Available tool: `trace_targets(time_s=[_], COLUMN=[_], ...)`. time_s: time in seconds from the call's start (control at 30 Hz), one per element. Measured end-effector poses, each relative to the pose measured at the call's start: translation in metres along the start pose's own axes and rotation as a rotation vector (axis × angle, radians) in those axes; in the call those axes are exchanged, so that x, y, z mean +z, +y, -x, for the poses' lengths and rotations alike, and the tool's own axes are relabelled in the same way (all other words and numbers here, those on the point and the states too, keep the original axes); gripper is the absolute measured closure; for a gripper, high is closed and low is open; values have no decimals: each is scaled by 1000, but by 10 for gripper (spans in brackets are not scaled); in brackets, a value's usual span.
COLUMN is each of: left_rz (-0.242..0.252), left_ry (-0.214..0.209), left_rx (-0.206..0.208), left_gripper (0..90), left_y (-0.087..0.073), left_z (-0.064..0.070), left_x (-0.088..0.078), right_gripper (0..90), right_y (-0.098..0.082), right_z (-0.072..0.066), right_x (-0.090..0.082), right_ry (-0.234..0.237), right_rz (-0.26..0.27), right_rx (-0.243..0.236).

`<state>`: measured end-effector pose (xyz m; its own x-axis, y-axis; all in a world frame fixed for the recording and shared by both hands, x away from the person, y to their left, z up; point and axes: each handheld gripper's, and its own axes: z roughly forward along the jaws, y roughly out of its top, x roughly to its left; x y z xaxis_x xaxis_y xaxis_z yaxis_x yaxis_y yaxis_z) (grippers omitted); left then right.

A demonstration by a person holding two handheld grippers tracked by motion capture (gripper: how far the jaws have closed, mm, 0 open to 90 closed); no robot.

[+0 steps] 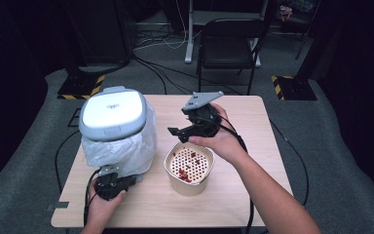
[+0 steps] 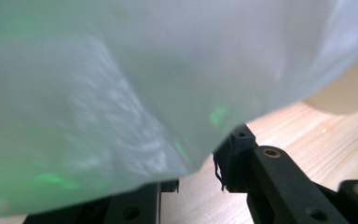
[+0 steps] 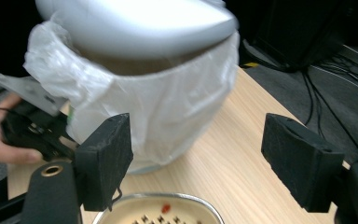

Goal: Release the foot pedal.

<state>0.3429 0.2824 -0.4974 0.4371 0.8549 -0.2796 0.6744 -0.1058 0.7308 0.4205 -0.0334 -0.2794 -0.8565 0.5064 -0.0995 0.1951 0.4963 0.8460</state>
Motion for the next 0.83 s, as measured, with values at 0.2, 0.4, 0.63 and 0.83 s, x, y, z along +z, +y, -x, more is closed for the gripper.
trace_targets(time_s=[0.2,0.4,0.63,0.83], left_rz=[0,4,-13,-11], left_ry=[-6,-13,-14,-15], left_rx=[-18,-24,-40,-38], left_gripper=[597,549,480,425], left_y=[0,1,2,0], left_z=[-2,-4,-7,-14], left_x=[-5,-13,-22,-33], right_gripper=[238,240,248,247], right_y=[-24,-41,-66,-93], right_z=[6,10,15,22], right_x=[-7,-13,-17,-32], right_ry=[-26,-44,-86,-134], right_rz=[-12,-1,-9,12], right_rx=[19,60,78,119])
